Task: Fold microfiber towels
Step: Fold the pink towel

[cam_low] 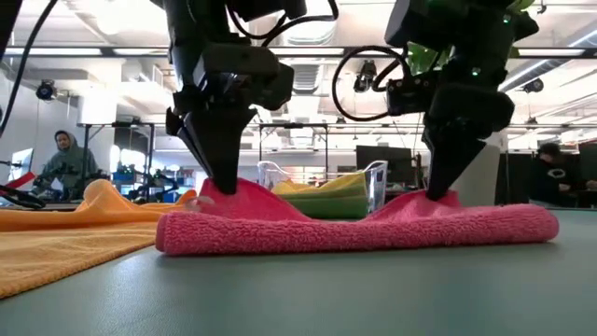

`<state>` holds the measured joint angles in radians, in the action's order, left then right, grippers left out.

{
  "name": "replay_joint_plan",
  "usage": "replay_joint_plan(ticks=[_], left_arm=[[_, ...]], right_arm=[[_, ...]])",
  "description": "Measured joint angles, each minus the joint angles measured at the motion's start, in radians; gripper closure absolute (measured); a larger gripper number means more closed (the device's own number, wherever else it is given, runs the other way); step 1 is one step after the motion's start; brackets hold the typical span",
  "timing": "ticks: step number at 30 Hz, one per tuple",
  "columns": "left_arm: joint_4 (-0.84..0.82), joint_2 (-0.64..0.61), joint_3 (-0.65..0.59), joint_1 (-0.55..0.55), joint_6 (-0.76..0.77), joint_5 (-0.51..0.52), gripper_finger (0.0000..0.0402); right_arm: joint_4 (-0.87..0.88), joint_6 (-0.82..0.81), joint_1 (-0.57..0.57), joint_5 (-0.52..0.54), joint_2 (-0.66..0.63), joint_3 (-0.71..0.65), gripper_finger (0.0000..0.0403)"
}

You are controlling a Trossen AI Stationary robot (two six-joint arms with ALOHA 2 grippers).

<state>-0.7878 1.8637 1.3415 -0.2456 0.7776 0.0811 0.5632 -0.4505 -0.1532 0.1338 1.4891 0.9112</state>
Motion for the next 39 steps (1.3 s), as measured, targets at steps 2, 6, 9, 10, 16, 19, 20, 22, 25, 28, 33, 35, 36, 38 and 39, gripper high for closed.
replay_joint_plan(ticks=[2, 6, 9, 10, 16, 19, 20, 22, 25, 28, 33, 35, 36, 38, 39], left_arm=[[-0.025, 0.0, 0.0, 0.001, 0.0, 0.001, 0.0401], [-0.07, 0.0, -0.001, 0.003, 0.002, 0.007, 0.0401], [-0.076, 0.0, -0.002, 0.004, 0.001, 0.007, 0.0401], [-0.075, 0.0, -0.003, 0.005, 0.001, 0.008, 0.0401], [-0.064, 0.0, -0.006, 0.009, 0.0, 0.06, 0.0401], [-0.051, 0.0, -0.006, 0.009, 0.001, 0.096, 0.0394], [-0.052, 0.0, -0.004, 0.009, 0.001, 0.106, 0.0387], [-0.05, 0.0, 0.0, 0.009, 0.001, 0.115, 0.0371], [-0.051, 0.0, 0.0, 0.01, 0.001, 0.116, 0.0339], [-0.051, 0.0, 0.0, 0.01, 0.001, 0.116, 0.0303], [-0.062, 0.0, 0.0, 0.017, 0.001, 0.088, 0.0256], [-0.064, -0.006, 0.0, 0.02, 0.001, 0.059, 0.0246], [-0.063, -0.011, 0.0, 0.021, 0.001, 0.052, 0.0243], [-0.07, -0.022, 0.001, 0.021, -0.003, 0.05, 0.0241], [-0.069, -0.03, 0.0, 0.022, -0.01, 0.05, 0.024]], right_arm=[[0.0, 0.003, 0.011, 0.004, 0.0, -0.001, 0.0394], [0.001, 0.023, 0.037, 0.009, 0.0, -0.001, 0.0394], [0.0, 0.048, 0.052, 0.008, 0.0, -0.003, 0.0394], [0.0, 0.051, 0.056, 0.005, 0.0, -0.006, 0.0394], [0.001, 0.051, 0.066, -0.01, 0.0, -0.025, 0.0394], [0.002, 0.051, 0.066, -0.01, 0.0, -0.026, 0.0394], [0.002, 0.051, 0.066, -0.01, 0.0, -0.026, 0.0394], [0.002, 0.051, 0.066, -0.01, 0.0, -0.026, 0.0391], [0.002, 0.051, 0.067, -0.01, 0.0, -0.026, 0.0378], [0.003, 0.051, 0.067, -0.003, -0.001, -0.019, 0.0358], [0.031, 0.051, 0.081, -0.003, -0.017, 0.01, 0.0324], [0.065, 0.051, 0.084, -0.003, -0.04, 0.029, 0.0313], [0.08, 0.051, 0.084, -0.003, -0.055, 0.036, 0.0309], [0.096, 0.049, 0.084, -0.025, -0.089, 0.042, 0.0304], [0.102, 0.04, 0.084, -0.055, -0.105, 0.042, 0.0303]])
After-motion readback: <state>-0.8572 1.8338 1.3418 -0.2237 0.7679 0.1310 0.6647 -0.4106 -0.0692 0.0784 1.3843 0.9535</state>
